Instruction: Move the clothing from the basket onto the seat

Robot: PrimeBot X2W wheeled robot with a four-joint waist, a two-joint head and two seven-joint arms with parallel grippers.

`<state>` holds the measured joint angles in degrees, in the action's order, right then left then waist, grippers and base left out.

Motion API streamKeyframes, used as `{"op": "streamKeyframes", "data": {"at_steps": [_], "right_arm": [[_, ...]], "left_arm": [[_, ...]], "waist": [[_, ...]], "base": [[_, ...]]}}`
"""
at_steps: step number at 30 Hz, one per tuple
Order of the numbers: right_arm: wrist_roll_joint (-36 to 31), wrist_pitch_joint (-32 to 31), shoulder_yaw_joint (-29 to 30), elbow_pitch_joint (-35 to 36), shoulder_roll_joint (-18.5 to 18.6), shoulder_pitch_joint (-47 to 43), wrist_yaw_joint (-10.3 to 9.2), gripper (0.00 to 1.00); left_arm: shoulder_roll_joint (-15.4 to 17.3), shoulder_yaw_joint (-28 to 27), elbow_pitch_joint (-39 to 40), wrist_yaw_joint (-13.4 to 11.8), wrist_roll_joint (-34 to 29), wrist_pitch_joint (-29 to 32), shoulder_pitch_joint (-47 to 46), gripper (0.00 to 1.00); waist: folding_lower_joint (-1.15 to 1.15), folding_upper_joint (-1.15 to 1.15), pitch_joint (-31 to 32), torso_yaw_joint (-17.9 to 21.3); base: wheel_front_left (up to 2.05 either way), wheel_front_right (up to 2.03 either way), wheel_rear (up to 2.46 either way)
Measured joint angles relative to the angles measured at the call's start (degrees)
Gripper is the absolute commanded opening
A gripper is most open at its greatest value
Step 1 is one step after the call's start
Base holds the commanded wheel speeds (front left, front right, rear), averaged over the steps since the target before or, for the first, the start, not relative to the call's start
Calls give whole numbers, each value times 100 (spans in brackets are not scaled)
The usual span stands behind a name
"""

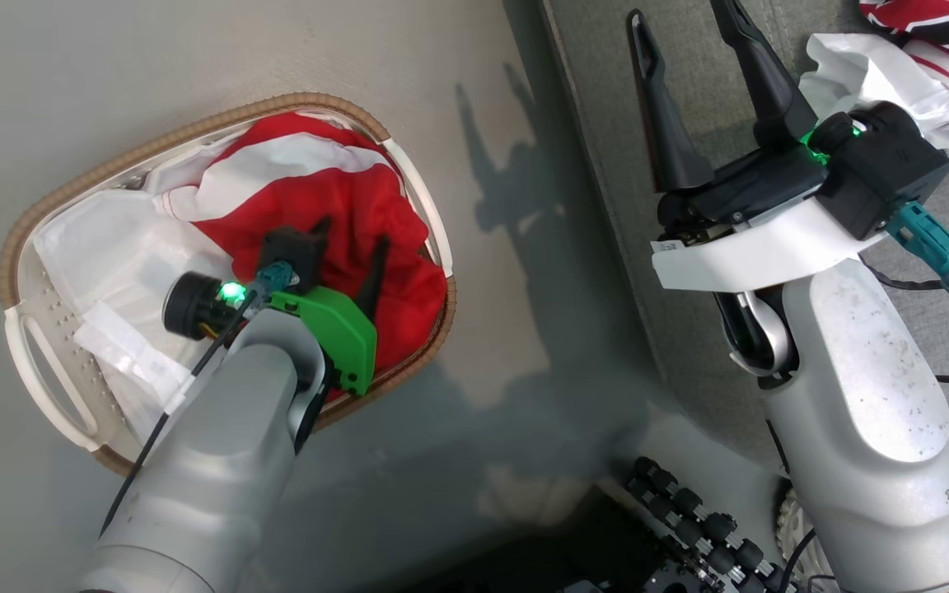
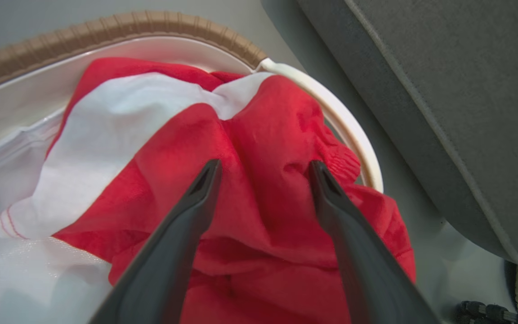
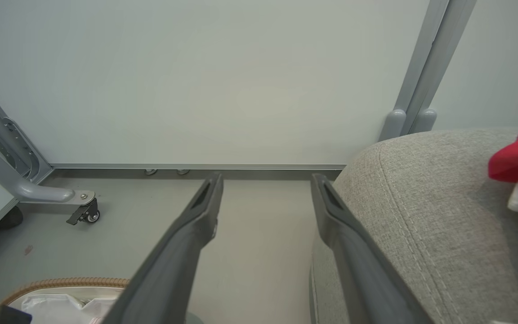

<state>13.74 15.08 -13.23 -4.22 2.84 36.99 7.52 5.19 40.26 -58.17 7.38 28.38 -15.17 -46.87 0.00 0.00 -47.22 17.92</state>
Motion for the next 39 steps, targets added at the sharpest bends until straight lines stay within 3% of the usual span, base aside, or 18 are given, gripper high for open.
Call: {"op": "streamKeyframes", "data": {"at_steps": [14,29,30,31,39], "right_arm": [[-163,0,-57,204,0,10,0,100],[-163,0,-121,319,1,104,0,100],[-163,0,-121,321,1,102,0,100],[-163,0,-123,321,0,102,0,100],[-86,0,-209,209,0,106,0,100]], "left_arm": [[-130,746,-1004,0,495,452,-175,100],[116,1384,-1419,1,385,814,-442,100],[112,1417,-1423,1,405,881,-442,85],[110,1454,-1417,1,437,903,-441,0],[170,1629,-1215,1,727,676,-420,0]], "waist": [[0,0,-116,-40],[0,0,-151,-80],[0,0,-151,-77],[0,0,-150,-73],[0,0,-50,-31]], "base": [[0,0,0],[0,0,0],[0,0,0],[0,0,0],[0,0,0]]}}
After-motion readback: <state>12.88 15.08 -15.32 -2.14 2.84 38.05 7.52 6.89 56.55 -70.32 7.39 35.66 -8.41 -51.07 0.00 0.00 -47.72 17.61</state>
